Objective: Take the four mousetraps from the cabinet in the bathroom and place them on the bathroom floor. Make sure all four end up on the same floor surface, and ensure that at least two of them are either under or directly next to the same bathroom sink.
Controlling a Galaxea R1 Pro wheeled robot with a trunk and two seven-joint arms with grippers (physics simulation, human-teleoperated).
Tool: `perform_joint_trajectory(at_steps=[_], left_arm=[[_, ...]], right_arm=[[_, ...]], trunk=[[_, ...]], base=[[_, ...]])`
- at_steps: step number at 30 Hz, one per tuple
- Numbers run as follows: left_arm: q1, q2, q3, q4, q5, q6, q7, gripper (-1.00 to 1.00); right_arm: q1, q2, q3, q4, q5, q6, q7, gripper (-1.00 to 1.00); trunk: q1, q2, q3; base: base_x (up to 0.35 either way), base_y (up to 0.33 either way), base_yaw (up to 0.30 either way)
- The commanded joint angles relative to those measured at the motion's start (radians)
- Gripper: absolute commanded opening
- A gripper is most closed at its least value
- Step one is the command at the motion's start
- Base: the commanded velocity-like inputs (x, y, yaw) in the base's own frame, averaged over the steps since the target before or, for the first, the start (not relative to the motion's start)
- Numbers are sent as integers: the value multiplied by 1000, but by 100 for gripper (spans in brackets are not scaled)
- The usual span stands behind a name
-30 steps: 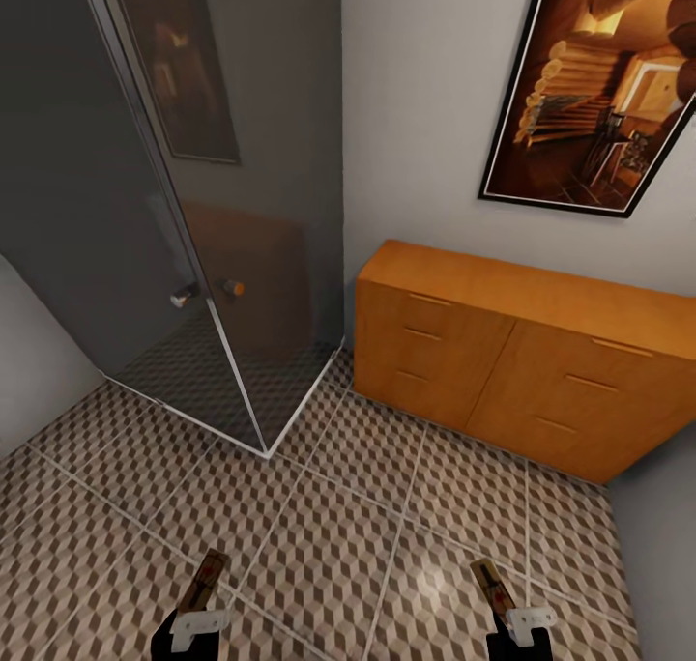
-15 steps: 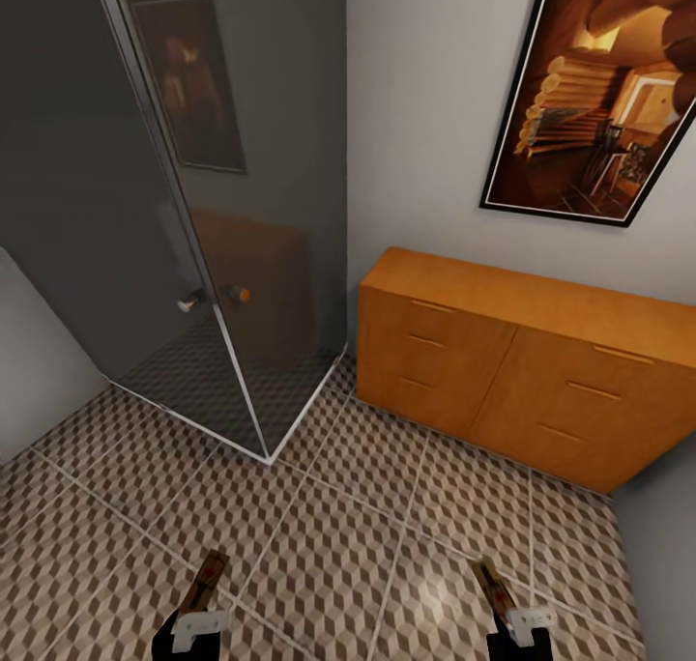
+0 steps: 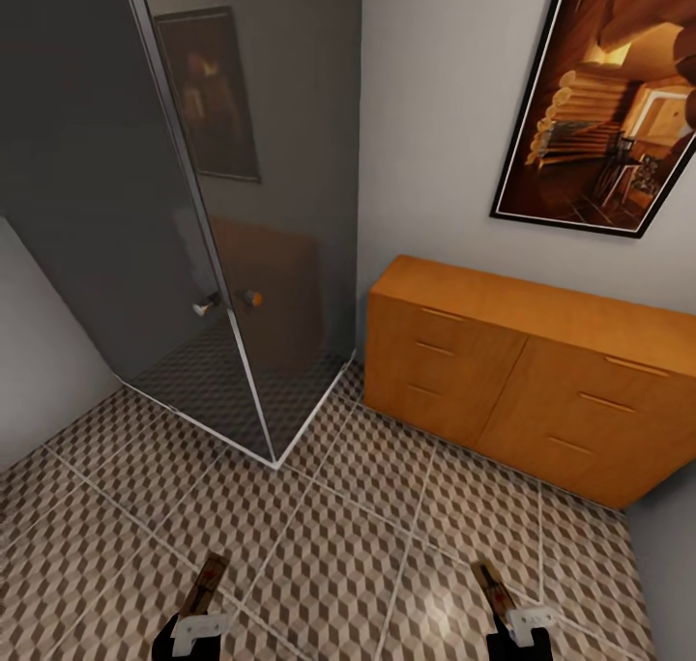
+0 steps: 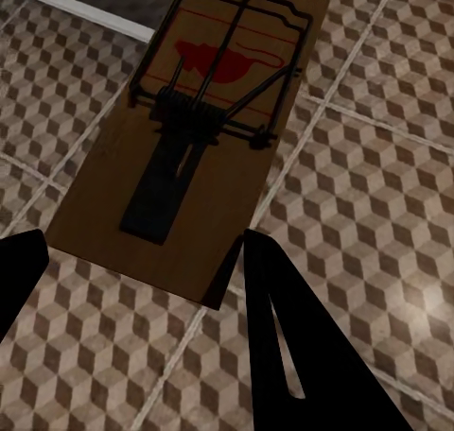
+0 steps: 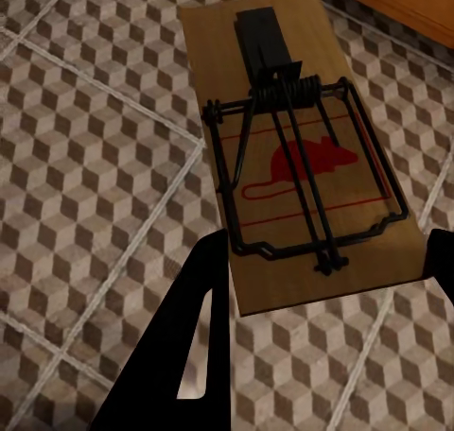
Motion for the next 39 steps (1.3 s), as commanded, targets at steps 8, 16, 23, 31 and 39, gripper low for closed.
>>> perform_joint_trajectory(at_steps=[8, 16, 23, 31, 39], left_arm=[[-1, 1, -9, 1, 3, -2, 11, -100], [-1, 0, -9, 1, 3, -2, 11, -100], [-1, 0, -9, 1, 3, -2, 11, -100], [-1, 0, -9, 2, 3, -2, 11, -100], [-1, 0, -9, 2, 3, -2, 10, -100]], right_arm=[[-1, 0, -9, 1, 5, -4, 6, -100], [-1, 0, -9, 1, 5, -4, 6, -100], [1, 0, -9, 1, 5, -4, 6, -100], [1, 0, -9, 2, 5, -4, 6, -100], [1, 0, -9, 2, 5, -4, 6, -100]], trunk=[[1, -2, 11], [1, -2, 23], [1, -2, 34], [1, -2, 45], [1, -2, 56]], base=[[0, 0, 100], [0, 0, 106], [0, 0, 115], [0, 0, 128], [0, 0, 162]])
